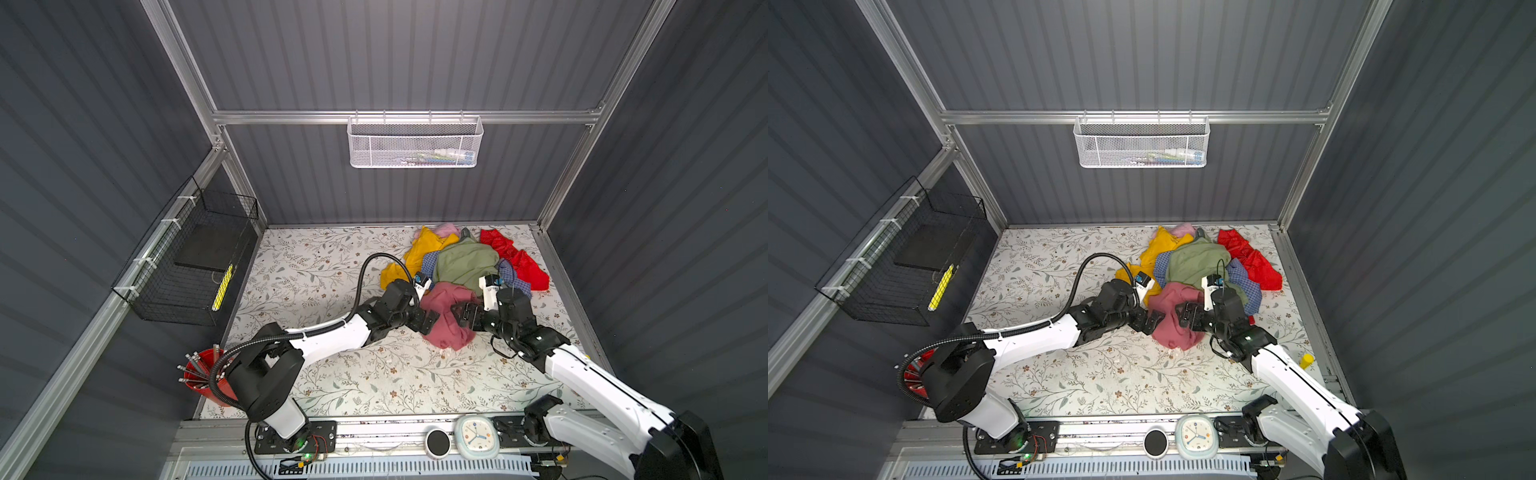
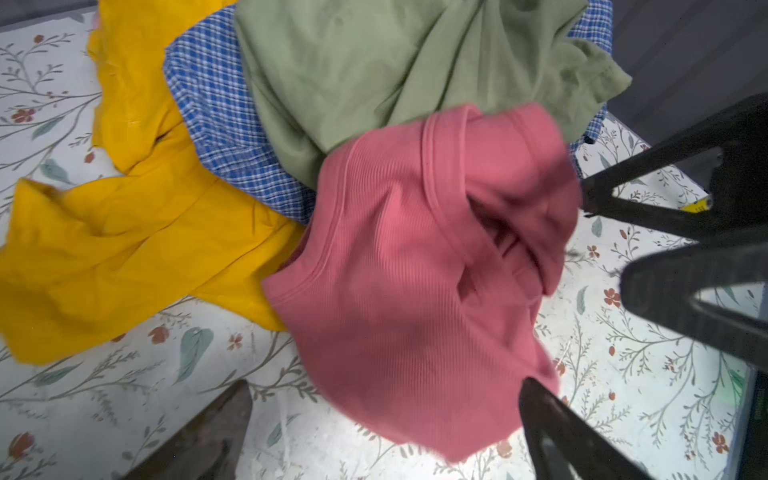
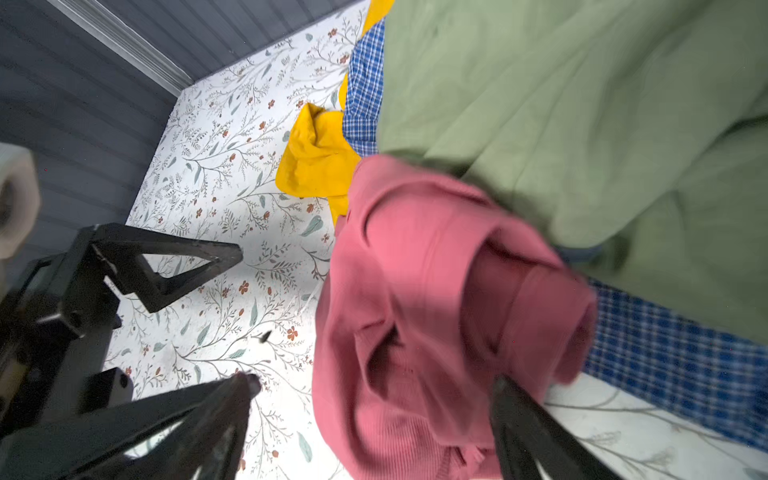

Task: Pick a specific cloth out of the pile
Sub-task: 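Grasp the pink shirt with the left gripper beside the right gripper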

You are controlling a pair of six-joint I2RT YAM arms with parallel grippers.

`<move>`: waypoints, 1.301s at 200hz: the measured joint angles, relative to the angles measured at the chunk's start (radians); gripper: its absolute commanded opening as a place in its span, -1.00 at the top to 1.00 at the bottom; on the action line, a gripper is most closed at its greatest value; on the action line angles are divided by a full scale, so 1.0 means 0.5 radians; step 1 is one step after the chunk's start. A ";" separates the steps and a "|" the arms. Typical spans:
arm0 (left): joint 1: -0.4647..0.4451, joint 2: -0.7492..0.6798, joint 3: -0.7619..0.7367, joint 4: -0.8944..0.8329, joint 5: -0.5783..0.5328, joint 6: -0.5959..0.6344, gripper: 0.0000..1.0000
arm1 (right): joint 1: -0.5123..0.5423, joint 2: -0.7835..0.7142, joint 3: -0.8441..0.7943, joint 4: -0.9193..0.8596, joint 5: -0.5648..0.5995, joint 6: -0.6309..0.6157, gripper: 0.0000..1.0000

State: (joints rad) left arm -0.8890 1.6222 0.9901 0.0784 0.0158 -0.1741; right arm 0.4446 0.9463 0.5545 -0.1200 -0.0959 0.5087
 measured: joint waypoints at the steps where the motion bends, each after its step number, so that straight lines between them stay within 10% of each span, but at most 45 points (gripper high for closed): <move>1: 0.000 0.000 0.000 0.000 0.000 0.000 -1.00 | 0.000 0.000 0.000 0.000 0.000 0.000 -0.85; 97: -0.244 0.424 0.486 -0.227 -0.037 0.124 -1.00 | -0.195 -0.459 -0.115 -0.381 0.367 -0.051 -0.98; 189: -0.329 0.935 1.063 -0.478 -0.334 -0.014 -0.95 | -0.496 -0.609 -0.217 -0.458 0.241 -0.022 -0.98; 208: -0.329 0.964 1.070 -0.481 -0.369 -0.067 -0.66 | -0.497 -0.610 -0.220 -0.461 0.212 -0.022 -0.98; 260: -0.328 0.951 1.027 -0.400 -0.382 -0.139 0.88 | -0.504 -0.642 -0.224 -0.460 0.174 -0.023 -0.97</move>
State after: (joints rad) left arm -1.0531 2.0979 1.5036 -0.1215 -0.1753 -0.2436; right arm 0.1925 0.6254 0.4427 -0.3500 -0.0090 0.4973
